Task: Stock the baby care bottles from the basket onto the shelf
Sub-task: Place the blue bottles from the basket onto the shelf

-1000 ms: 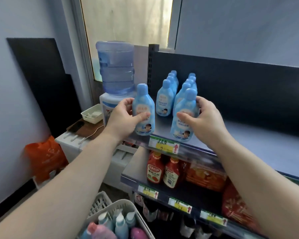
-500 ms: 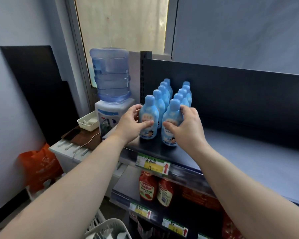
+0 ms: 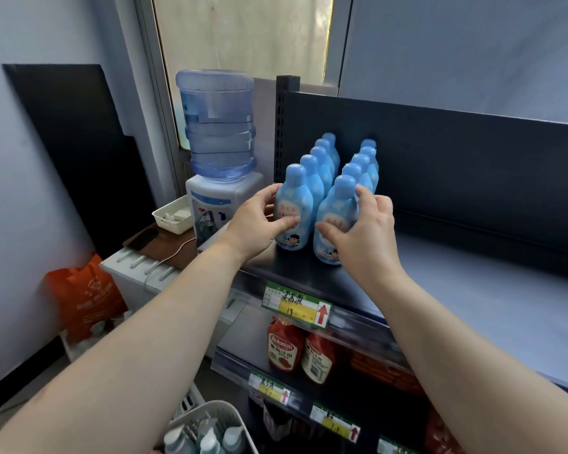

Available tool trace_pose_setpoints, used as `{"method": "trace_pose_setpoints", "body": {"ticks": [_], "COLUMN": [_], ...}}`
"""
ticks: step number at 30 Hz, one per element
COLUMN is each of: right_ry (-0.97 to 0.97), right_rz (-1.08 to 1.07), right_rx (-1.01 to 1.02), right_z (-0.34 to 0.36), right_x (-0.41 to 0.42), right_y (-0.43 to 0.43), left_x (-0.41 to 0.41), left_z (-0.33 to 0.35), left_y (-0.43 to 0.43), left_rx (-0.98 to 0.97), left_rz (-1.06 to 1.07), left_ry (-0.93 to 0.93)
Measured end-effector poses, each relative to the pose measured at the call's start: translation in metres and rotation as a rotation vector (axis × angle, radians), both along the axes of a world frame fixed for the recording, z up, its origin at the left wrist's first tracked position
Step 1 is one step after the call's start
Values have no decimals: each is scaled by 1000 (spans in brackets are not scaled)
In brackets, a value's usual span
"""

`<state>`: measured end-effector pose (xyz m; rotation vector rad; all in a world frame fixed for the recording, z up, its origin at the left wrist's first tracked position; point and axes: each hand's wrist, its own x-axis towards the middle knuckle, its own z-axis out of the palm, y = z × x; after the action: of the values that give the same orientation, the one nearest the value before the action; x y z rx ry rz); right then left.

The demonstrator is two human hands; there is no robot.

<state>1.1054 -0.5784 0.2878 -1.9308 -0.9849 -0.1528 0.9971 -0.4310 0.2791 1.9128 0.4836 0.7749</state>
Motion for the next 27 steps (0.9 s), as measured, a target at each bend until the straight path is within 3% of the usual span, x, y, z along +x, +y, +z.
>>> {"method": "trace_pose_setpoints", "body": {"ticks": [6,15,27], "right_ry": [-146,-237,-177], "right_rz": [-25,219,431], "right_rx": [50,-102,-405], "right_z": [7,-24,-135], "right_x": [-29,-116,-205], "right_y": [-12,-27,-27], "left_x": [-20,-131,-295], "left_z": [4,-40,-165], "left_y": [-17,-42,-79], "left_rx": [158,344,66], "left_rz": [169,371,553], "left_ry": [63,164,494]}}
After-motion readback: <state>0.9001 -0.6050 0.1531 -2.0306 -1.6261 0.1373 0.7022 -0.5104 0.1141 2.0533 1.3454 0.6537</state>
